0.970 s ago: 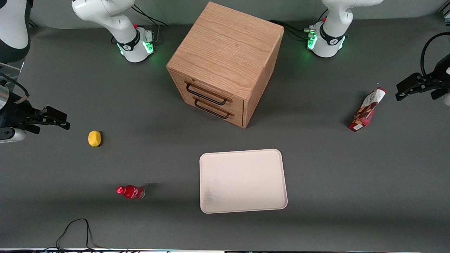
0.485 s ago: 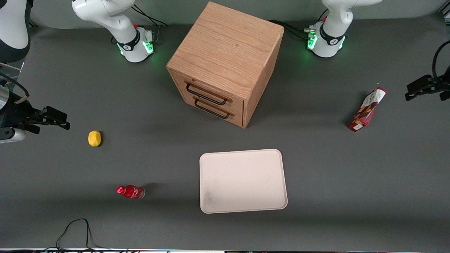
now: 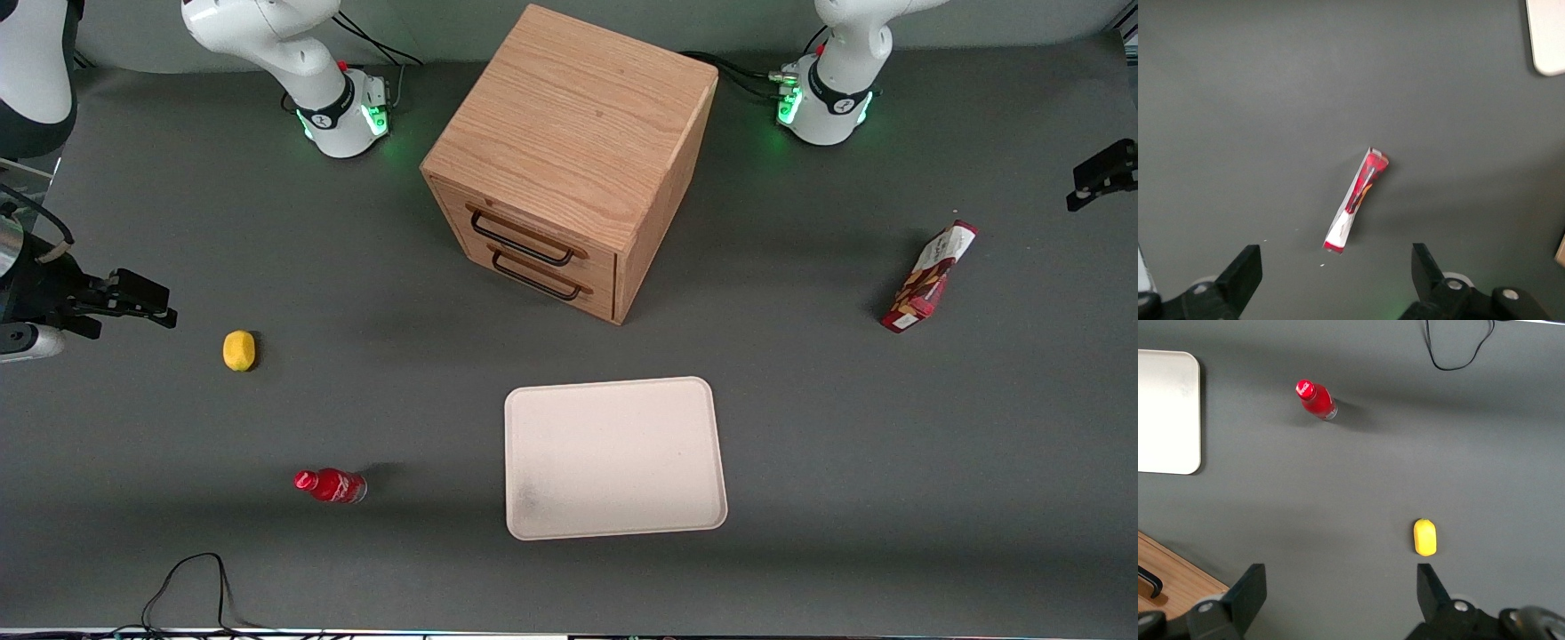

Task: Place red cookie box on tray
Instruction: 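Move the open left gripper down over the red tartan shortbread box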

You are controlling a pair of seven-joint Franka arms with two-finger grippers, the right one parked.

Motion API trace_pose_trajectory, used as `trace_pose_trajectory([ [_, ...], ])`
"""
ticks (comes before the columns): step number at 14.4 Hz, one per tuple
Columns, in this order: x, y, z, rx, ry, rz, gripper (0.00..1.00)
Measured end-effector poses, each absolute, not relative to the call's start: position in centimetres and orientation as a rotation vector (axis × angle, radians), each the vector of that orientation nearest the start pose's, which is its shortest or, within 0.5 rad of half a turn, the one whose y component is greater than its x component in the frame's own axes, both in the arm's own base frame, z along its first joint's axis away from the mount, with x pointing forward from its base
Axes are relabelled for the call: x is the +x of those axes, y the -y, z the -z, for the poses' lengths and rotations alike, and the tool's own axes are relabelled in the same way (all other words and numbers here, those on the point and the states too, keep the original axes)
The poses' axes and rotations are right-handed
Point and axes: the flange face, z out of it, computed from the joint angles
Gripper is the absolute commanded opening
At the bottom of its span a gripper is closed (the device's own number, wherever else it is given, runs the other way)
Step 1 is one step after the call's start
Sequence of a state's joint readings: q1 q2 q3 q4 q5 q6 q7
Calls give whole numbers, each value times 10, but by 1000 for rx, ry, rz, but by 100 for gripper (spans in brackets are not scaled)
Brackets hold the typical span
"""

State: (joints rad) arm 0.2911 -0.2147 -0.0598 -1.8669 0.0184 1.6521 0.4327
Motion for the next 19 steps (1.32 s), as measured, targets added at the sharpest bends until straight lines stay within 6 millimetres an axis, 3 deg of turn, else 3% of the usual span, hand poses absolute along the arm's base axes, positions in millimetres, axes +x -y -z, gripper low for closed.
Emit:
trace_pose_trajectory([
  [6, 441, -116, -593, -3088, -484, -47, 100],
  [12, 434, -123, -579, -2952, -1100, -89, 100],
  [16, 434, -125, -570, -2928, -1168, -91, 100],
  [19, 436, -127, -533, -2916, -1172, -71, 100],
])
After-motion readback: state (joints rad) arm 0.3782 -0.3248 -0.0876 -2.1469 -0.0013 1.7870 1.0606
